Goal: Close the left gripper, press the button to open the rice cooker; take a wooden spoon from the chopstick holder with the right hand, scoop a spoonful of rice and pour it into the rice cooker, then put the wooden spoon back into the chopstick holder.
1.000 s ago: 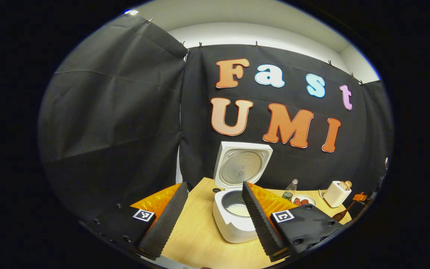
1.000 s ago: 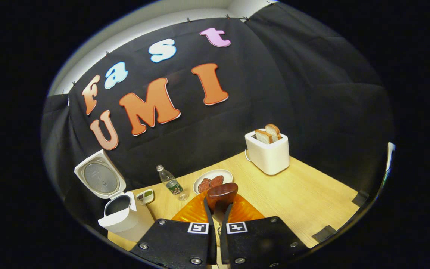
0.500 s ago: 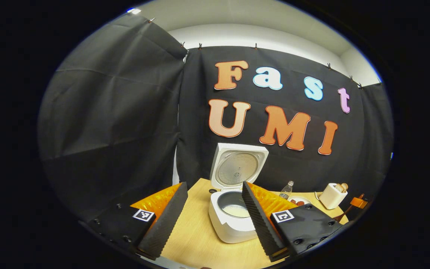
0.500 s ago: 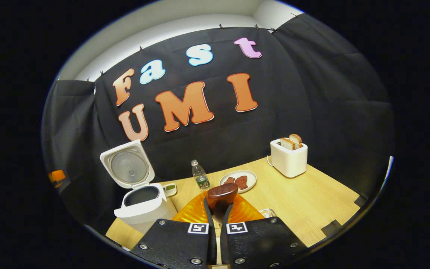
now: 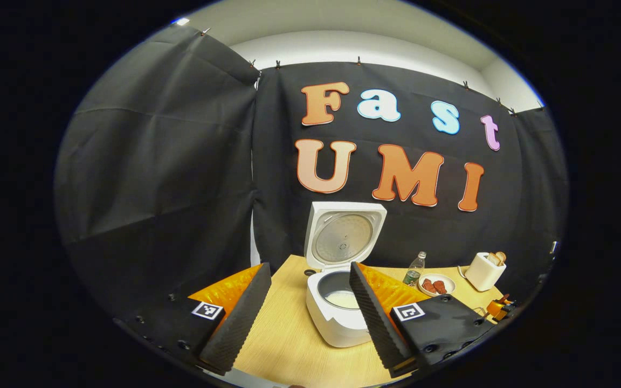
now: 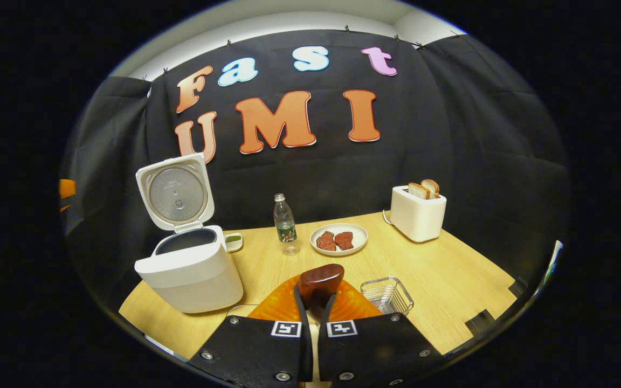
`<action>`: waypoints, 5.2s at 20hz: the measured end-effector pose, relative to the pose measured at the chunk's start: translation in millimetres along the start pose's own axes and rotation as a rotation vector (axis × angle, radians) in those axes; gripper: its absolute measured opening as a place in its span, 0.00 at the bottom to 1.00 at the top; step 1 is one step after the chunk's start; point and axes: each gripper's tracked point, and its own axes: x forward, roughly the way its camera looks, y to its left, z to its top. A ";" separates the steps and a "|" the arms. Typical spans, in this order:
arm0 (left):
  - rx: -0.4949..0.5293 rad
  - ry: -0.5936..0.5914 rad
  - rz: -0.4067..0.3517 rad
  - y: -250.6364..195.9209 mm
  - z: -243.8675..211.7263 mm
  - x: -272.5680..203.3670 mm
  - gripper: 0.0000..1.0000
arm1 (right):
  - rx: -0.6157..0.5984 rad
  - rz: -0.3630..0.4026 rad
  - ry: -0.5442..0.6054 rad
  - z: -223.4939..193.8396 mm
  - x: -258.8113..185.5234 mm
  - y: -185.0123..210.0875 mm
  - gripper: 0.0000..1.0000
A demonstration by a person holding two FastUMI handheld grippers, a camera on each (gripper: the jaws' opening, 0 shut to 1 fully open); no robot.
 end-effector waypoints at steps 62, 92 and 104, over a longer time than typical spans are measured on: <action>-0.016 -0.007 -0.066 -27.8 3.6 37.5 0.99 | 1.354 0.258 0.180 108.2 86.8 73.4 0.03; -0.041 0.049 -0.038 -3.1 -20.8 56.6 0.99 | 0.683 0.432 -0.084 233.2 146.0 241.6 0.03; -0.041 0.043 -0.041 -1.2 -21.1 51.7 1.00 | 0.576 0.467 -0.116 248.1 132.6 261.8 0.03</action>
